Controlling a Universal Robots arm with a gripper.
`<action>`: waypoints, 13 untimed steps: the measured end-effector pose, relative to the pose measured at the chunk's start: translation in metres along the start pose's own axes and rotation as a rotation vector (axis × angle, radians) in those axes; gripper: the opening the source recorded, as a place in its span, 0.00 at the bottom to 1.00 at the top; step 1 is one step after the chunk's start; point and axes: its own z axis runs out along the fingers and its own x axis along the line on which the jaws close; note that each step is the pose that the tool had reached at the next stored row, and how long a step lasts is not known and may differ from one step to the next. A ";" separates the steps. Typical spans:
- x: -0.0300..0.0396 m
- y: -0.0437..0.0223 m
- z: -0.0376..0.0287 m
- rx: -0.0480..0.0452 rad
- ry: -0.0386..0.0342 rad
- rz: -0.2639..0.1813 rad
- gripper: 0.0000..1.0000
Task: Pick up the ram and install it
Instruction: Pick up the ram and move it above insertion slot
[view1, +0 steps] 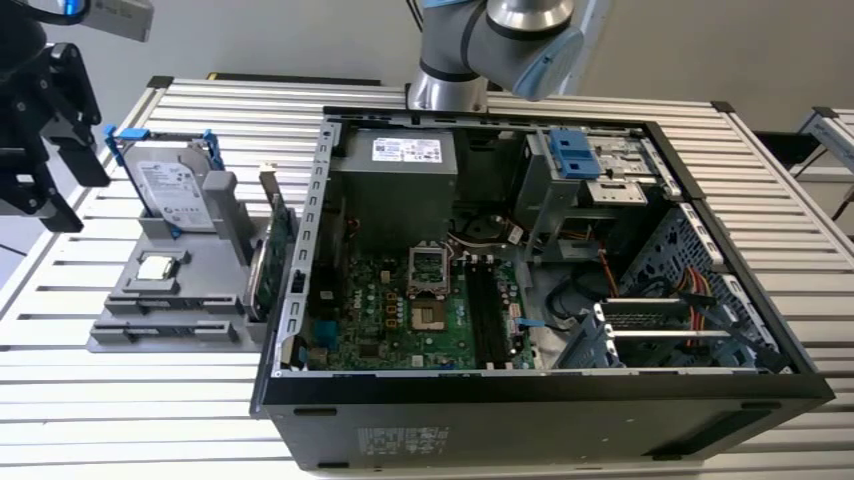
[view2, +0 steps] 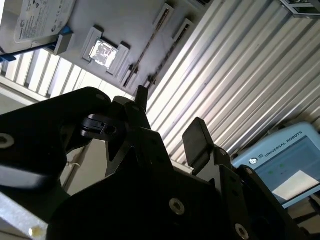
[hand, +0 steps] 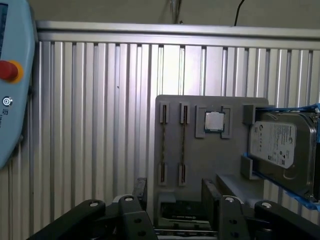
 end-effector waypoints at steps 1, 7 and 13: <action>0.0000 0.0000 0.0010 -0.0001 0.0000 0.000 1.00; -0.0003 -0.0001 0.0060 0.0001 0.0000 0.000 1.00; -0.0005 -0.0001 0.0097 0.0004 0.0000 0.000 1.00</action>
